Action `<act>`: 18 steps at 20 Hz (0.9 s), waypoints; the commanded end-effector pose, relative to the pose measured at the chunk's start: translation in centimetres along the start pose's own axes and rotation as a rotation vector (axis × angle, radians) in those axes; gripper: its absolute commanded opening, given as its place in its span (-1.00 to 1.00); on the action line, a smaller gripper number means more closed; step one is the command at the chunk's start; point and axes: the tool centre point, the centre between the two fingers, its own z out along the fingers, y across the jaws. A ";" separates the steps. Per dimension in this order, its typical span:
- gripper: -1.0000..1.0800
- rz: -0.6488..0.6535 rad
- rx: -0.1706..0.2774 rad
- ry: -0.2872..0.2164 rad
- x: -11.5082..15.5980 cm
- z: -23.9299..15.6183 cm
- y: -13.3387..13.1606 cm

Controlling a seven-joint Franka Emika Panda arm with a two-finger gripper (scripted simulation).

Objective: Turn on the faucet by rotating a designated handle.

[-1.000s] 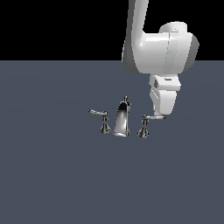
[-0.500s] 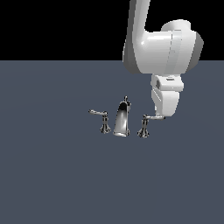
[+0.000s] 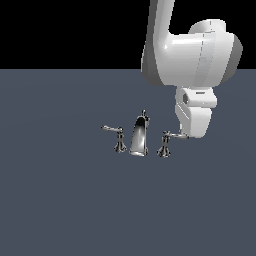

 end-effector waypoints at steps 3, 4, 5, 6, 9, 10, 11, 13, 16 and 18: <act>-1.00 0.002 -0.002 0.000 -0.2 0.0 1.0; -1.00 0.003 -0.003 0.000 -0.2 0.0 1.4; -1.00 0.003 -0.003 0.000 -0.3 0.0 1.7; -1.00 0.004 -0.004 0.000 -0.4 0.0 2.1; -1.00 0.007 -0.006 0.000 -0.6 0.0 3.1; -1.00 0.007 -0.006 0.001 -0.6 0.0 3.5; -1.00 0.008 -0.007 0.001 -0.7 0.0 3.8; -1.00 0.010 -0.008 0.001 -0.8 0.0 4.5; -1.00 0.012 -0.010 0.001 -1.0 0.0 5.6; -1.00 0.018 -0.006 0.003 -0.5 0.0 5.2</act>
